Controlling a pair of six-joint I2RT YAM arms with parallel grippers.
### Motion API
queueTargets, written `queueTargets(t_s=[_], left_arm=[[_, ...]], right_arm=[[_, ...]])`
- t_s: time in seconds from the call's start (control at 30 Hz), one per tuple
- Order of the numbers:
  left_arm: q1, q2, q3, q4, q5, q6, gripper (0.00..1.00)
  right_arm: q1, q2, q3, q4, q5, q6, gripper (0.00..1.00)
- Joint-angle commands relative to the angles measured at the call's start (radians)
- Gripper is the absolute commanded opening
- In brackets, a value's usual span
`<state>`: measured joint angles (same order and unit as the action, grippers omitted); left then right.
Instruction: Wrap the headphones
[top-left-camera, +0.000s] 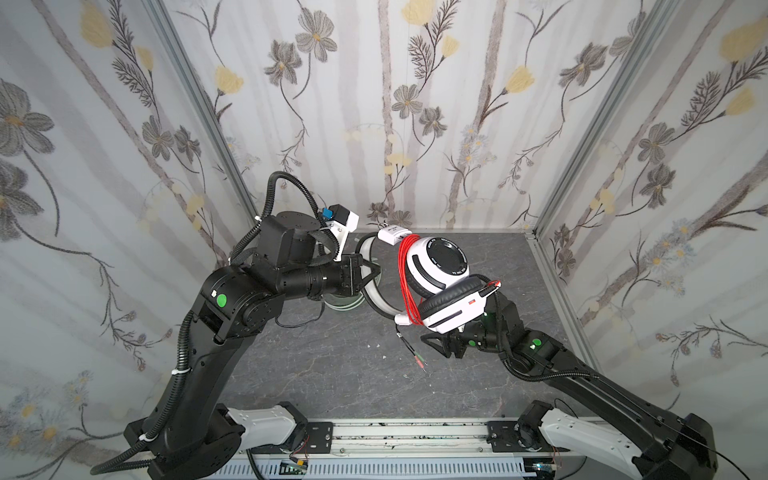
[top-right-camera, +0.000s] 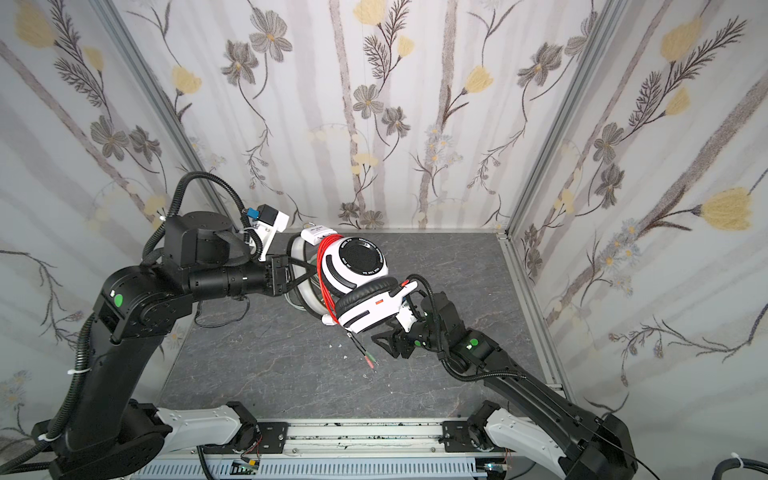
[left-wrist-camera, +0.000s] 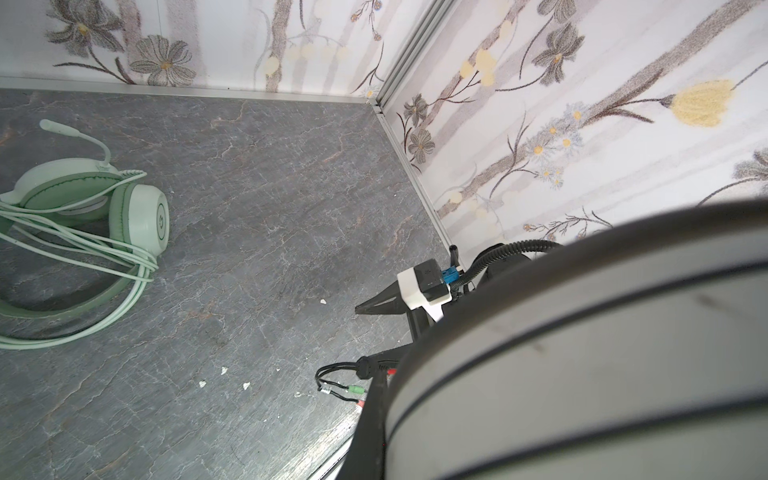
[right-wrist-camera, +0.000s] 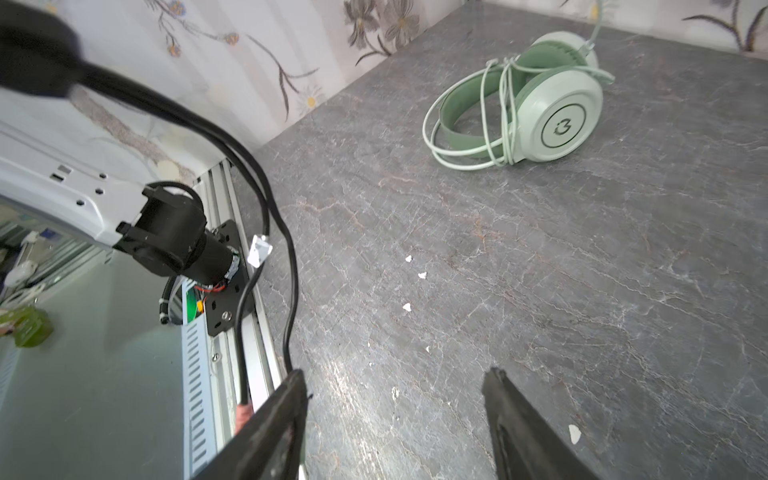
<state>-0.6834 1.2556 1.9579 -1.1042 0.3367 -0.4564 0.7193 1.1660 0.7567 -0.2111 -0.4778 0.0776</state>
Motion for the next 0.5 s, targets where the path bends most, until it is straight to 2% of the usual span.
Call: queueTargets(t_s=[0.0, 0.07, 0.2, 0.47], left_arm=[[0.002, -0.008, 0.010, 0.064, 0.030, -0.023, 0.00], [0.003, -0.011, 0.012, 0.061, 0.033, -0.024, 0.00], [0.005, -0.014, 0.021, 0.050, 0.032, -0.019, 0.00], [0.006, -0.020, 0.036, 0.028, 0.030, -0.013, 0.00]], right_arm=[[0.003, 0.067, 0.046, -0.007, -0.172, -0.087, 0.62], [0.005, 0.103, 0.050, 0.042, -0.265, -0.073, 0.58], [0.006, 0.158, 0.047, 0.138, -0.367, -0.012, 0.53], [0.041, 0.226, 0.038, 0.257, -0.402, 0.082, 0.42]])
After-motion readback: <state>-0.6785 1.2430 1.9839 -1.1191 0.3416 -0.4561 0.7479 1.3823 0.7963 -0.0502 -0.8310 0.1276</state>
